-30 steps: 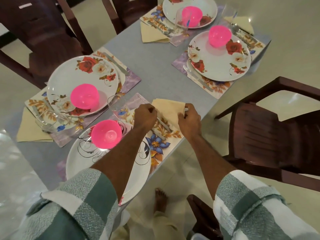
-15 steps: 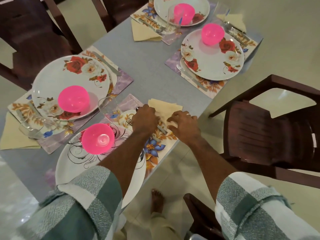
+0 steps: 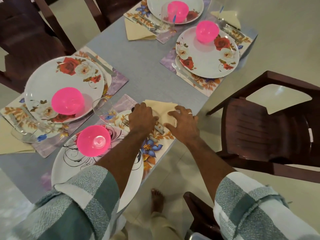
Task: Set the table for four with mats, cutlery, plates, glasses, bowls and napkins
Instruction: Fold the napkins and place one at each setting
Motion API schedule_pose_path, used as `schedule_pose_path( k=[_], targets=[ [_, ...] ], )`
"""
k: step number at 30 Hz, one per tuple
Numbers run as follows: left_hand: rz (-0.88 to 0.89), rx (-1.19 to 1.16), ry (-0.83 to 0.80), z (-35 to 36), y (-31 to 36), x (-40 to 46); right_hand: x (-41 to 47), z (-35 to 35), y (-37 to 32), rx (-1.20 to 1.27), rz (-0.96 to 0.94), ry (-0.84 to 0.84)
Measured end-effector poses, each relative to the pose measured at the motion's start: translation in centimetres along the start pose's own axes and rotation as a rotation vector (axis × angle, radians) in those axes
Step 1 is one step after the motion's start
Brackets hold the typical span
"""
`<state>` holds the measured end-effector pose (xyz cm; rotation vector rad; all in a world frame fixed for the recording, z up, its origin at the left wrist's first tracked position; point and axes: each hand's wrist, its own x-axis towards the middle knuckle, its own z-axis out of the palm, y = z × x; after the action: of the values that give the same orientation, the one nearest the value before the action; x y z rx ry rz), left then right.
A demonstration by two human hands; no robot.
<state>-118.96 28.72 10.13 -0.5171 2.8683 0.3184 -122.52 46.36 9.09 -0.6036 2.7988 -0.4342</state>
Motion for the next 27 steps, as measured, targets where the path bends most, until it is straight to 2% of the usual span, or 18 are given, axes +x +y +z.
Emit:
schedule_pose_path(
  k=[4, 11, 22, 27],
  targets=[
    [0.018, -0.068, 0.0, 0.1, -0.1, 0.3, 0.1, 0.2, -0.7, -0.086, -0.051, -0.075],
    [0.066, -0.021, 0.051, 0.3, -0.5, 0.6, 0.7, -0.2, -0.5, -0.016, 0.015, -0.075],
    [0.094, 0.022, 0.046, 0.3, 0.1, 1.3, -0.1, -0.1, -1.3, 0.073, -0.027, -0.113],
    [0.099, -0.078, 0.055, -0.4, -0.4, 0.7, 0.0, -0.8, -1.2, 0.012, 0.021, -0.078]
  ],
)
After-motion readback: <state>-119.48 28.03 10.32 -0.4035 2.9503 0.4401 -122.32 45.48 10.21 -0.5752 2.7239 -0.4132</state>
